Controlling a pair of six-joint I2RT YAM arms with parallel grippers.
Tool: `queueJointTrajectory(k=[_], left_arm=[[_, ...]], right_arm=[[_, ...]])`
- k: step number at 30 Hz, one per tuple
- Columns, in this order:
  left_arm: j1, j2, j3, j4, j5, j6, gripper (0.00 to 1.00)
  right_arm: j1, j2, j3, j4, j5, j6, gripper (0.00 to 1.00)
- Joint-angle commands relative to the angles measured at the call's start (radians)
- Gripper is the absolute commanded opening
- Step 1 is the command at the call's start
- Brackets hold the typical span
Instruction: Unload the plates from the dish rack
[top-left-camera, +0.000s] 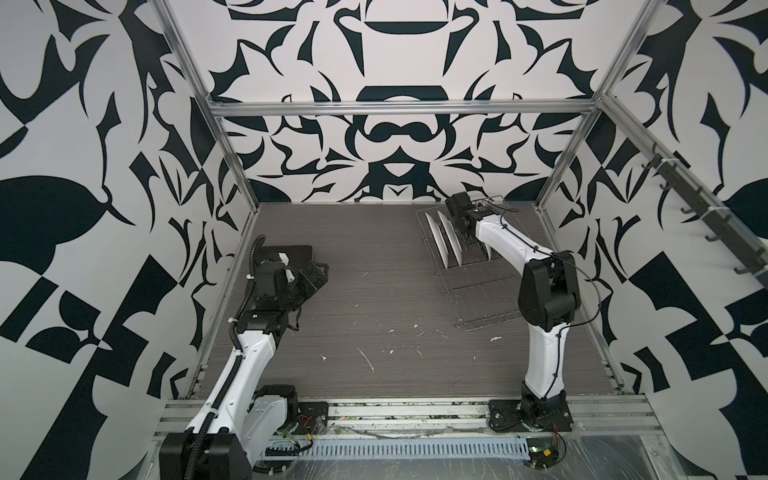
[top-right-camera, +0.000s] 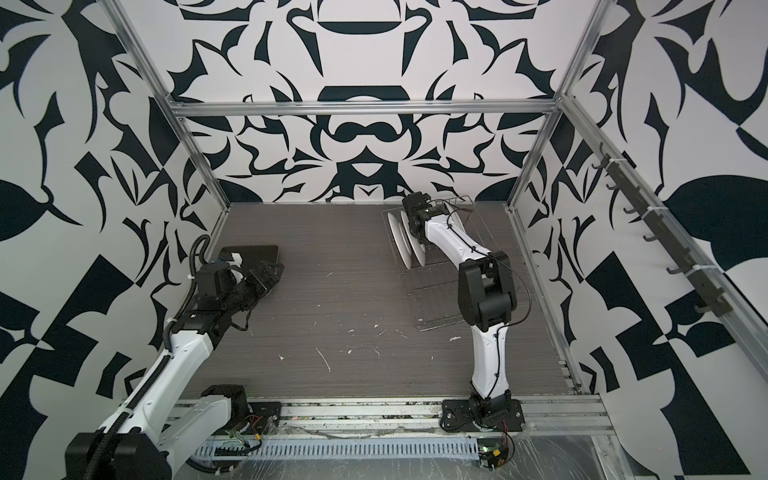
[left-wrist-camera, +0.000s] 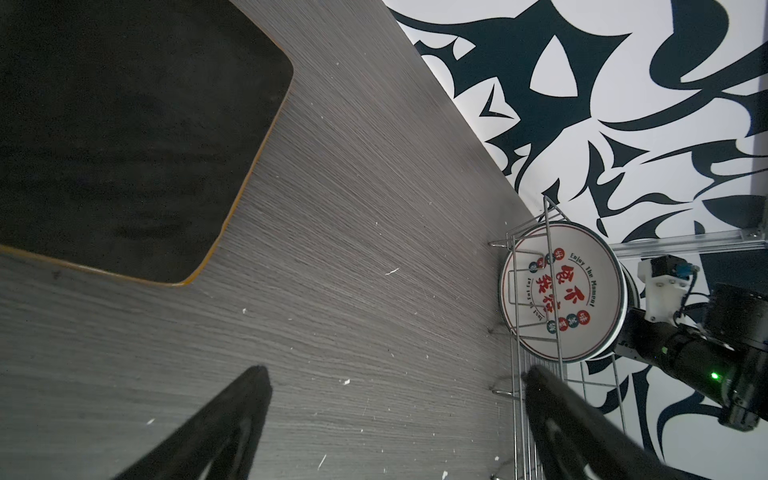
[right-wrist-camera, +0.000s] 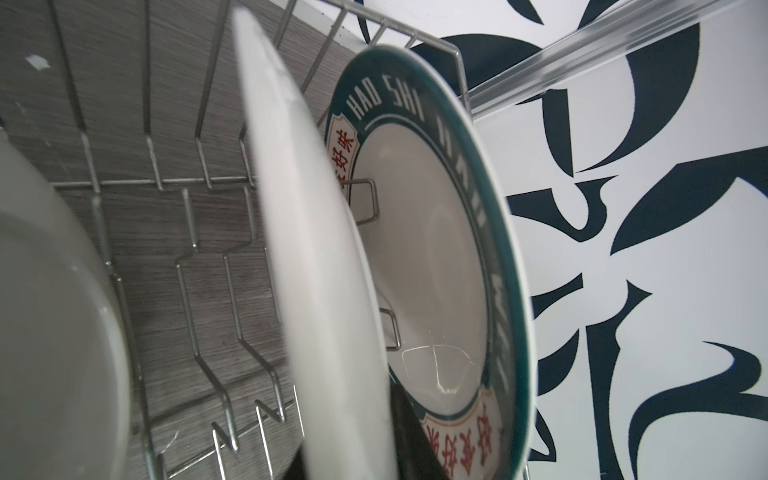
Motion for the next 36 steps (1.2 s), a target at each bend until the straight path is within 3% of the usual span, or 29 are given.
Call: queueJointTrajectory(k=[1,14,25,36], left_arm=[[-0.002,-0.005,0.020,0.007,0.004,0.004,0.99],[-0.002,-0.009,0.018,0.007,0.004,0.003,0.99],[-0.002,-0.015,0.015,0.007,0.001,0.003,0.99],[-0.002,-0.016,0.011,0.005,0.000,0.002,0.99]], right_arm=[[-0.004,-0.041,0.007,0.012,0.029,-0.004,0.20],[-0.005,-0.047,0.024,0.000,0.050,-0.021,0.13],[-0.004,-0.060,0.041,-0.015,0.062,-0.035,0.00],[0.006,-0.091,0.074,-0.022,0.086,-0.046,0.00]])
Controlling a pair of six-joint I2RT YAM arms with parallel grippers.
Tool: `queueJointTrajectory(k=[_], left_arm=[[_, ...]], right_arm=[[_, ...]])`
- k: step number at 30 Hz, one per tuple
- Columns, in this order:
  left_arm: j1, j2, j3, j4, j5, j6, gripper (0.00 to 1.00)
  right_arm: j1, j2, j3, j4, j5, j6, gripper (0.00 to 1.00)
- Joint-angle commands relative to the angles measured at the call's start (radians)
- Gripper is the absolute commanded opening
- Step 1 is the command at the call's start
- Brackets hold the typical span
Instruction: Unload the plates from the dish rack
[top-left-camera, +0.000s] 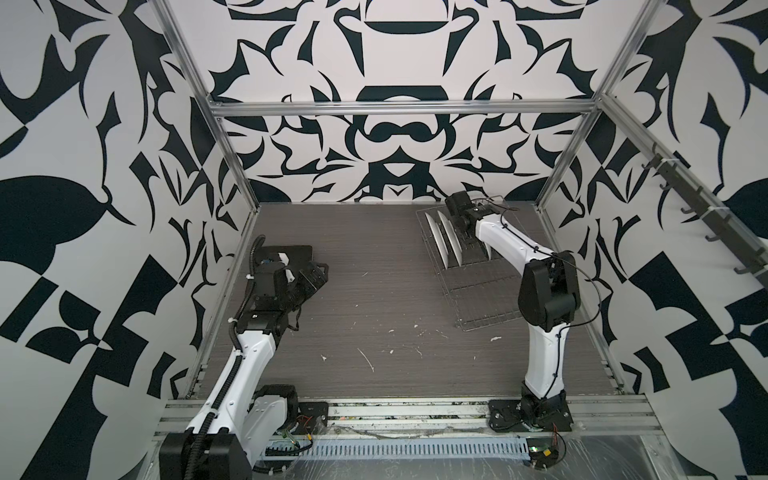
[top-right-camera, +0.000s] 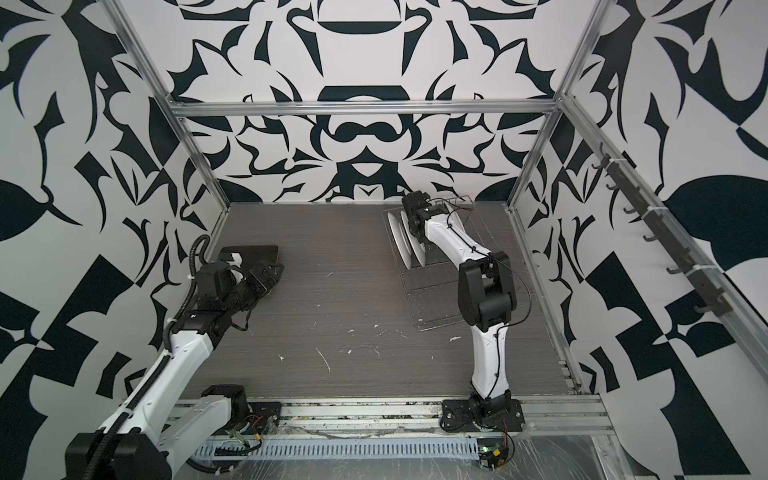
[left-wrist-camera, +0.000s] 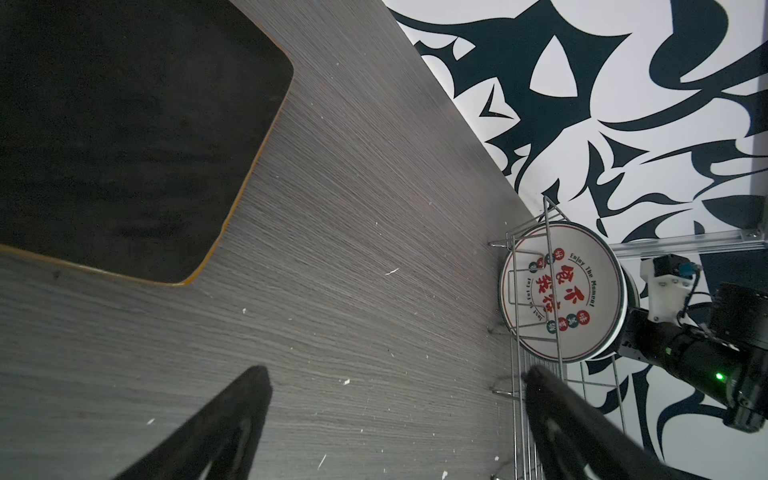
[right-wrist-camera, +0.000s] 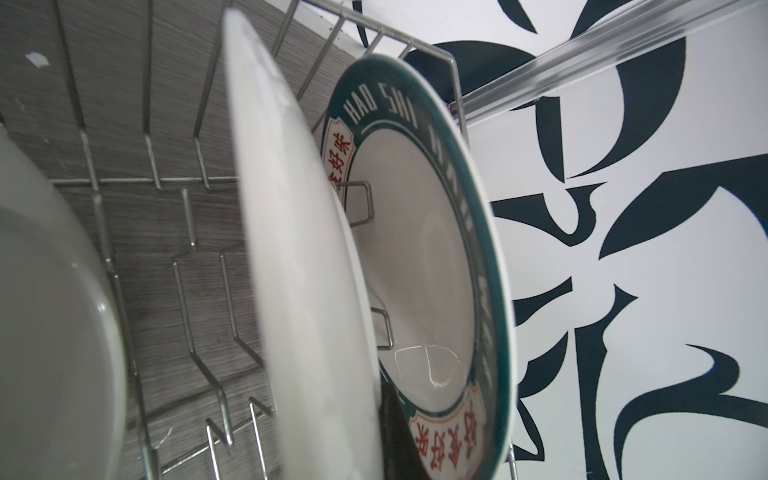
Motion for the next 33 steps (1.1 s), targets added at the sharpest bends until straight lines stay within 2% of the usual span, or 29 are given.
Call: queueJointTrajectory(k=[1,20,29,33], left_arm=[[-0.002,-0.014,0.011,0.005,0.000,0.002,0.99],[-0.002,-0.036,0.004,0.006,0.014,-0.003,0.99],[-0.004,-0.042,-0.007,0.020,0.040,-0.011,0.99],[-0.003,-0.055,-0.024,0.069,0.090,0.006,0.99]], right_arm=[[0.006,-0.088,0.062,-0.009,0.080,-0.023,0.00],[0.065,-0.214,0.062,0.005,0.135,-0.058,0.00],[0.136,-0.325,0.040,0.008,0.118,-0.035,0.00],[0.167,-0.406,0.015,0.013,0.100,-0.005,0.00]])
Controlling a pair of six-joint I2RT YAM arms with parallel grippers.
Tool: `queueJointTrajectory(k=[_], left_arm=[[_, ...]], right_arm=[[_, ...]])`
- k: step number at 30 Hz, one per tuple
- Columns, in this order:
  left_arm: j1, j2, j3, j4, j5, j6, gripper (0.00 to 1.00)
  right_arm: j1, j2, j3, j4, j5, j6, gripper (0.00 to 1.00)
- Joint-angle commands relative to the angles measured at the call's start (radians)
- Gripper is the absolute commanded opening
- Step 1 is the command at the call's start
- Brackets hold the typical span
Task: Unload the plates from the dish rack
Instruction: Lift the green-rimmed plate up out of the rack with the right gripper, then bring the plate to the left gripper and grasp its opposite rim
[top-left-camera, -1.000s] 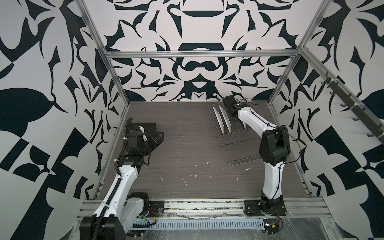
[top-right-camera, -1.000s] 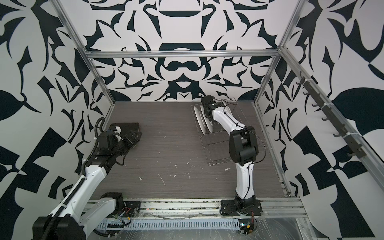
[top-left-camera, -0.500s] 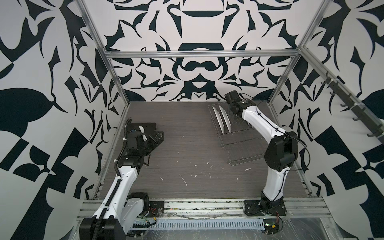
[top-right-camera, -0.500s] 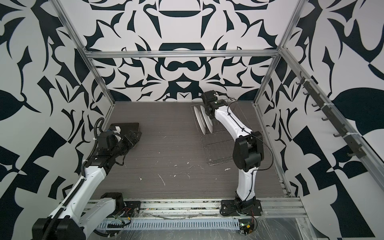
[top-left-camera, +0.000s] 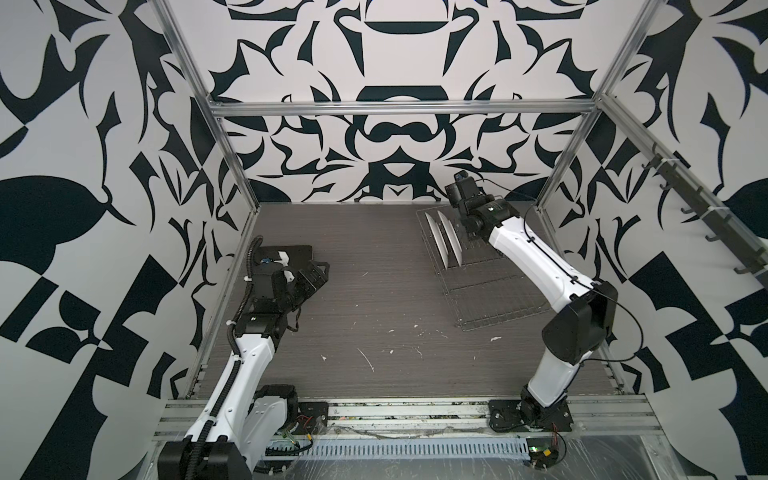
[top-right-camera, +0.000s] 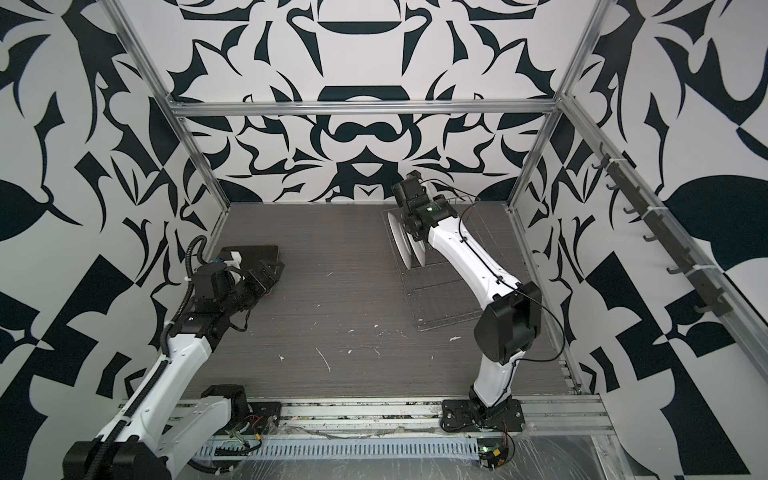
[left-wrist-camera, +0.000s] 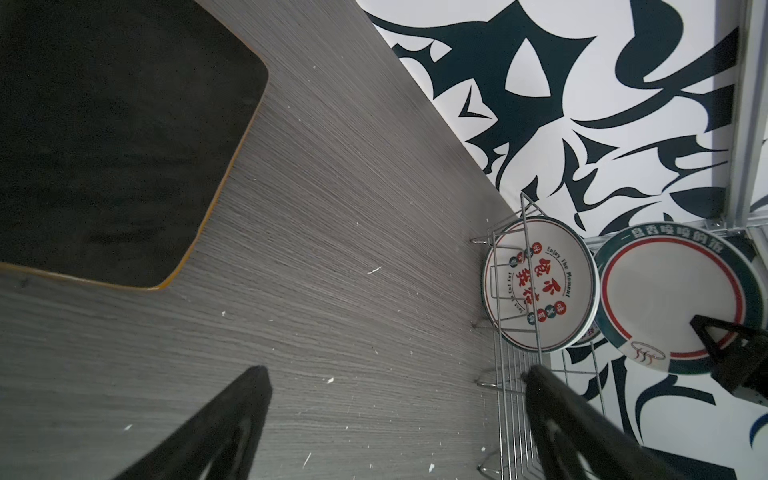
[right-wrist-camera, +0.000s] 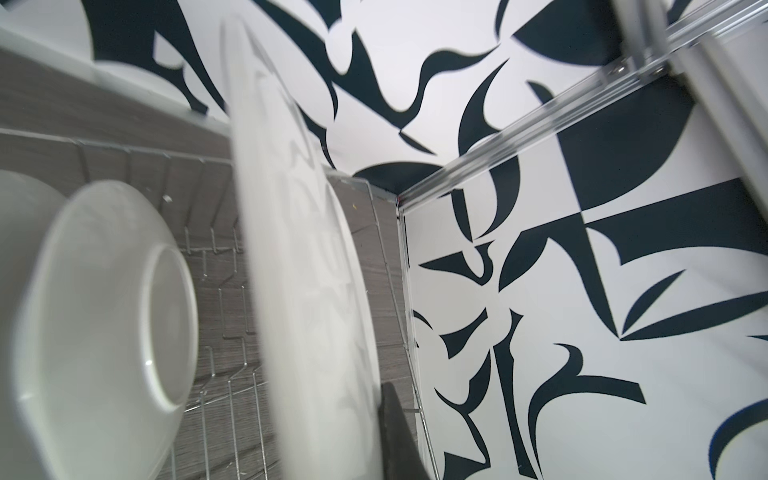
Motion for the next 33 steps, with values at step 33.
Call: queueJointTrajectory(k=[33], left_arm=[[-0.064,0.054,-0.036,0.332,0.264,-0.169,0.99]], right_arm=[[0.103,-0.391,-0.546,0.702,-1.029,0.906,0.00]])
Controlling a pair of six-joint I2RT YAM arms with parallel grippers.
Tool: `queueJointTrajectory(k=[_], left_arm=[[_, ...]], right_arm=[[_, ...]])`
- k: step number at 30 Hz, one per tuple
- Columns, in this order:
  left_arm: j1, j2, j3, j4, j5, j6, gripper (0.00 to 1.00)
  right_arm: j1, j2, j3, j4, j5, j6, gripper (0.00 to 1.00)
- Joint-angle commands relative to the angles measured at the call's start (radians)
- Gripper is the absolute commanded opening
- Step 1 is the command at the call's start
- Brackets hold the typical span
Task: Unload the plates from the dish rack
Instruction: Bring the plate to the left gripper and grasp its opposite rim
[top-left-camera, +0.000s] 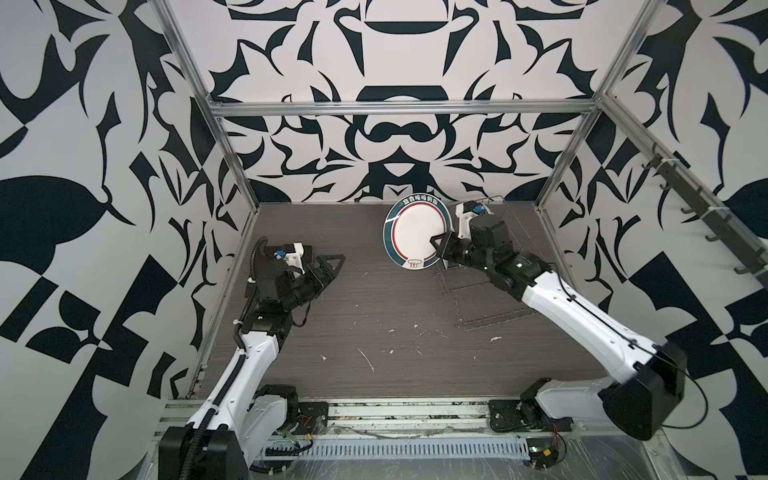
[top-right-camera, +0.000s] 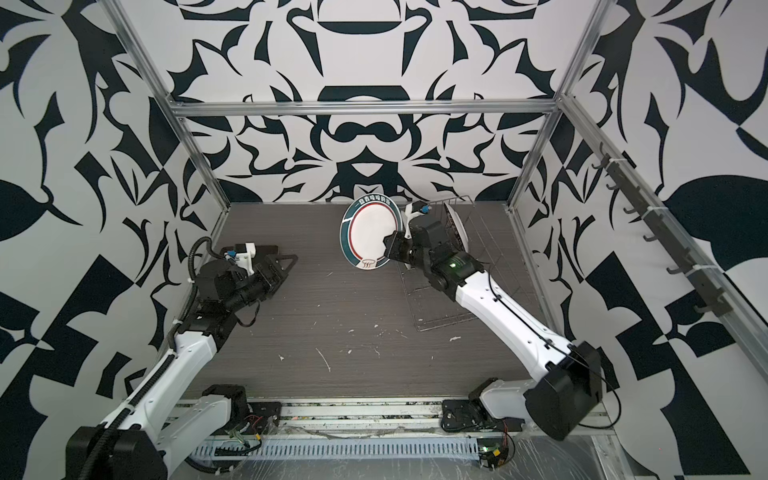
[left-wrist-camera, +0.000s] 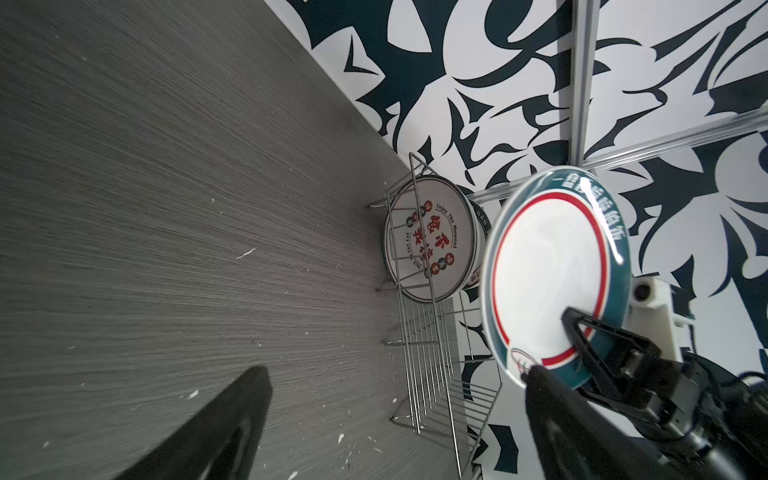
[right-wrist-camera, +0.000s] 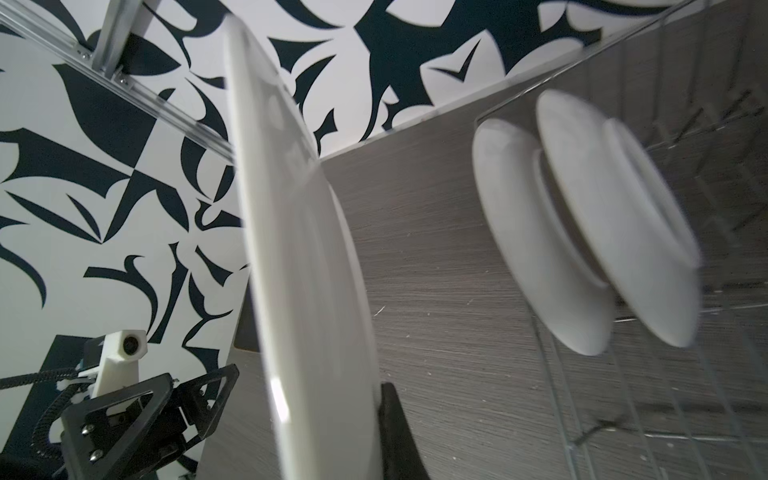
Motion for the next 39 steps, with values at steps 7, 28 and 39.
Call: queueJointTrajectory(k=[7,28,39], left_arm=[[-0.027,0.061,-0.006,0.109,0.039,-0.050,1.00],[-0.037,0.168,-0.015,0.270,0.114,-0.146,0.56],[-0.038,0.184,-0.019,0.296,0.123,-0.157,0.46]], right_arm=[[0.070,0.080,0.008,0.308,-0.145,0.138,0.00],[0.119,0.101,-0.035,0.363,-0.200,0.205,0.00],[0.122,0.106,-0.048,0.391,-0.245,0.229,0.00]])
